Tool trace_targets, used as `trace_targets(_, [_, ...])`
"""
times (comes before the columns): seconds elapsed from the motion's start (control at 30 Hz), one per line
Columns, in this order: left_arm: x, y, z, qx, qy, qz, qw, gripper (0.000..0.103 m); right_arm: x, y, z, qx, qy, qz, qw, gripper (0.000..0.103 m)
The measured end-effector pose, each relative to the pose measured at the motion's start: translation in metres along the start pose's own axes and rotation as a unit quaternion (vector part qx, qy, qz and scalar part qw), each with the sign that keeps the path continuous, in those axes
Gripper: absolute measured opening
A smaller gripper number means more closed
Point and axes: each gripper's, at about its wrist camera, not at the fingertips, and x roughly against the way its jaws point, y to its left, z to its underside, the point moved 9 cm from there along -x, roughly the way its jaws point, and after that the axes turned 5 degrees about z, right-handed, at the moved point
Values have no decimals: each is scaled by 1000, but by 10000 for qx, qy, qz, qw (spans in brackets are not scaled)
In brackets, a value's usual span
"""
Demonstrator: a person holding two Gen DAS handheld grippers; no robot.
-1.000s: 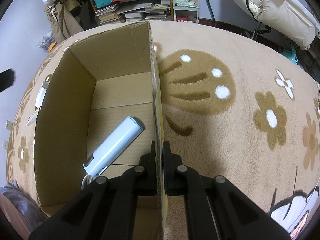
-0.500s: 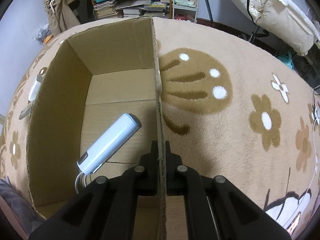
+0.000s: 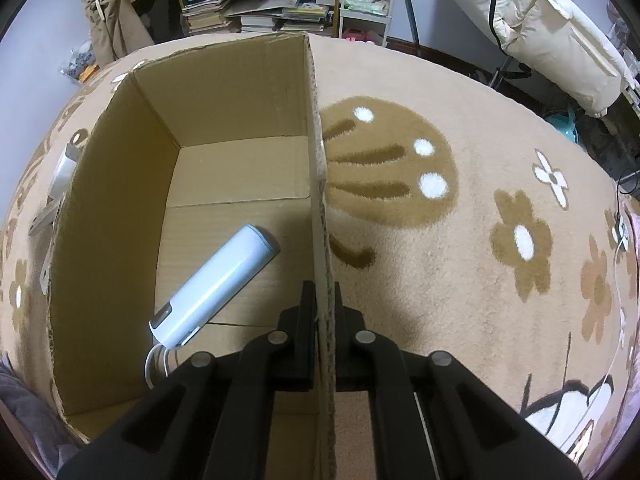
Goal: Organize rigid objects
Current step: 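Move the left tool back to the pile toward the white square charger, then grasp the white square charger with the left tool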
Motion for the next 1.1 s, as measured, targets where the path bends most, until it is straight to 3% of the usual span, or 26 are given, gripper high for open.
trace_targets(0.3, [-35,-7,-19,-49,-143,122,9998,92,1,1,0,6,46,88,9999,7])
trace_targets(0.7, [-78,-11,-48,196,-148,559,9981,92,0,-1,-2,4,69,120,9999,8])
trace_targets(1.1, [-124,-23,-46,235,229,811,9962,93,0,0,-1,-7,71,119,9999,8])
